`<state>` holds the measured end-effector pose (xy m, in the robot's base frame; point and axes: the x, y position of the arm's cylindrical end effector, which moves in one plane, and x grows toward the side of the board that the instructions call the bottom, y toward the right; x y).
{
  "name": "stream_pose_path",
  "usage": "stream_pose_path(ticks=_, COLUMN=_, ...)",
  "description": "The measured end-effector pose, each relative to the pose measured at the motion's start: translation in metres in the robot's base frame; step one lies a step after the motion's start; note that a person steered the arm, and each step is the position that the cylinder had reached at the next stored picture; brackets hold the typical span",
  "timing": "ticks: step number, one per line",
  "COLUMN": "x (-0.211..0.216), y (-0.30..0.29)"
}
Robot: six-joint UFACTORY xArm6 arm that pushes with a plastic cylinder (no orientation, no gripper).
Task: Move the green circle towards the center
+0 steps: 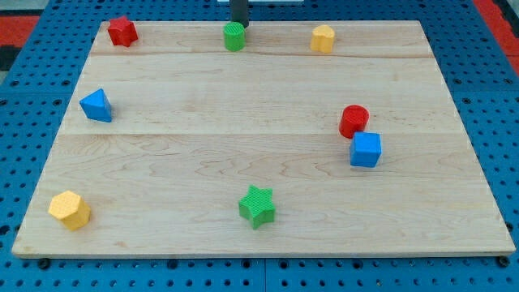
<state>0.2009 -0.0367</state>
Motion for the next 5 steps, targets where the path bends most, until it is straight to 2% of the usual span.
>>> stream_pose_path(ticks=2, x=0.05, y=-0.005)
stream_pose_path(ticks=3, x=0.066, y=-0.026)
stream_pose_path(ticks=5, x=0.068, y=-0.104)
